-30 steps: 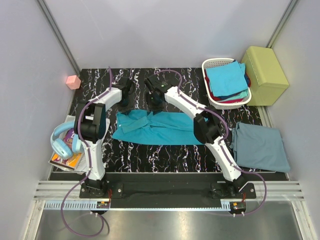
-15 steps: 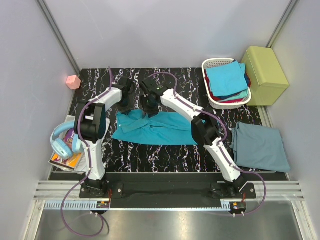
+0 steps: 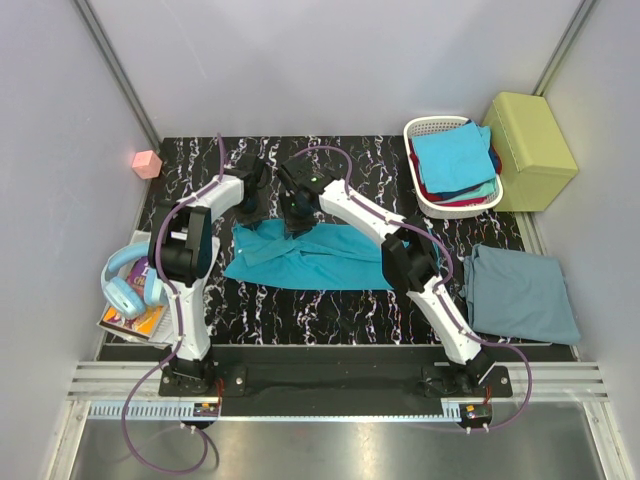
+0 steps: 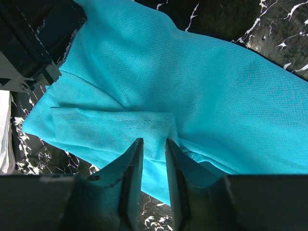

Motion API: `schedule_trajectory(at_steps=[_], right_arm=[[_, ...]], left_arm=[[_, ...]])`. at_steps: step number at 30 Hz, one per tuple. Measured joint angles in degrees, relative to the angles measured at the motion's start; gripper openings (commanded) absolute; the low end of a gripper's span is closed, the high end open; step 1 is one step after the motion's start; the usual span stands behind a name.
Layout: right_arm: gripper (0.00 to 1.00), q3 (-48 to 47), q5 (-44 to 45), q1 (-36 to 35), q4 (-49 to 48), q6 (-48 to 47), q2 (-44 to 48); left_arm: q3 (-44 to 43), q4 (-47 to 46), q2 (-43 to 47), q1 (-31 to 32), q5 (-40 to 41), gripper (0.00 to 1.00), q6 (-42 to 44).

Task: Fold and stack the t-shirts
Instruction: Fold the other side of the tshirt into a rectangle

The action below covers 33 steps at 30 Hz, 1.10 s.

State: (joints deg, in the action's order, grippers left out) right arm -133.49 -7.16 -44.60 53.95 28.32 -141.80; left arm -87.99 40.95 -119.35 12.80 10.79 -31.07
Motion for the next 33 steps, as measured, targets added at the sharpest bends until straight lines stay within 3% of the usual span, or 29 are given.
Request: schedule_trajectory(at_steps=[4, 11, 23, 33], right_arm=[[0.22, 0.00, -0.02, 0.00, -0.02, 0.04, -0.15], [0.00, 0.00, 0.00, 0.00, 0.00, 0.28, -0.66], [0.00, 4.00, 0.17, -0.15, -0.11, 0.50, 0.26], [0.00, 9.05, 0.66, -3.04, -0.28, 0.52, 7.56]], left_arm=[[0.00, 0.00, 0.00, 0.00, 0.00, 0.11, 0.00], [0.00, 0.00, 0.00, 0.07, 0.15, 0.11, 0.00], [0.00, 0.00, 0.00, 0.09, 0.20, 0.11, 0.00], [0.00, 0.00, 0.00, 0.20, 0.37, 0.11, 0.00]])
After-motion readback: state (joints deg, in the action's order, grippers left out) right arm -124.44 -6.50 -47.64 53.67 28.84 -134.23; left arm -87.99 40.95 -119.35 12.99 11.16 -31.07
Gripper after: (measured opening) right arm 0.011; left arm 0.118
